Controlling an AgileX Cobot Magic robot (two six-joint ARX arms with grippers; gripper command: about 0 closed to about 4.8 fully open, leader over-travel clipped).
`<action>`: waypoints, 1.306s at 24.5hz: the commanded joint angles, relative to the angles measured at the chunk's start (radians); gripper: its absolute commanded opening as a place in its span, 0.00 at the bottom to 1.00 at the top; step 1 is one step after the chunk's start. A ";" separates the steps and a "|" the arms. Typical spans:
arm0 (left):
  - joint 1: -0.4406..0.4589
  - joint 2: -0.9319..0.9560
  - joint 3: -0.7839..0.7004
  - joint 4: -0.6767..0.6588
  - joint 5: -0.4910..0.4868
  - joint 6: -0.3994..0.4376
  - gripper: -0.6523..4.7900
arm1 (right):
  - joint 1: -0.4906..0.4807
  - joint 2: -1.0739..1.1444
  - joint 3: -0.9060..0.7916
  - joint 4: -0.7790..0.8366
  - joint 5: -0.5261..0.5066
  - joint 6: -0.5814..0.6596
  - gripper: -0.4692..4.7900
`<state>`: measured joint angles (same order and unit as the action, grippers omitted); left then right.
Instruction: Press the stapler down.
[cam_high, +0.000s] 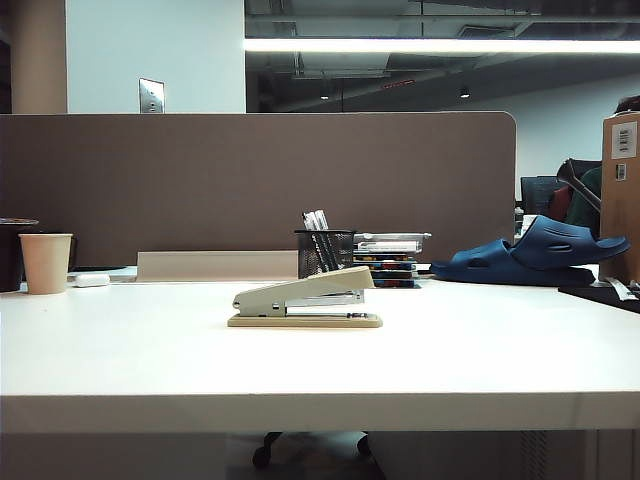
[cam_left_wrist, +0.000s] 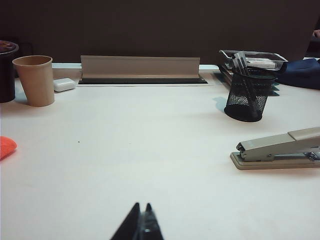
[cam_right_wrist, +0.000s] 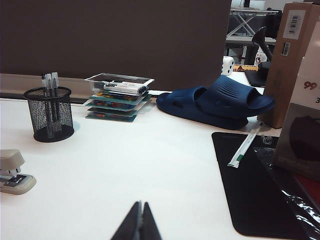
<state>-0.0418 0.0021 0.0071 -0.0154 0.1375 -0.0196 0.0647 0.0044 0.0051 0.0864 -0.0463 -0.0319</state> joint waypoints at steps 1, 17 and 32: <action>0.000 0.000 0.002 0.010 -0.003 0.001 0.11 | 0.000 -0.006 -0.005 0.016 0.003 -0.002 0.07; 0.000 0.000 0.002 0.010 -0.002 0.001 0.11 | 0.001 -0.006 -0.005 0.017 0.003 -0.002 0.07; 0.000 0.000 0.002 0.005 0.092 0.002 0.11 | 0.001 -0.006 0.002 0.015 0.000 -0.001 0.07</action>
<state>-0.0418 0.0021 0.0071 -0.0154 0.1810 -0.0196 0.0647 0.0044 0.0055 0.0864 -0.0467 -0.0319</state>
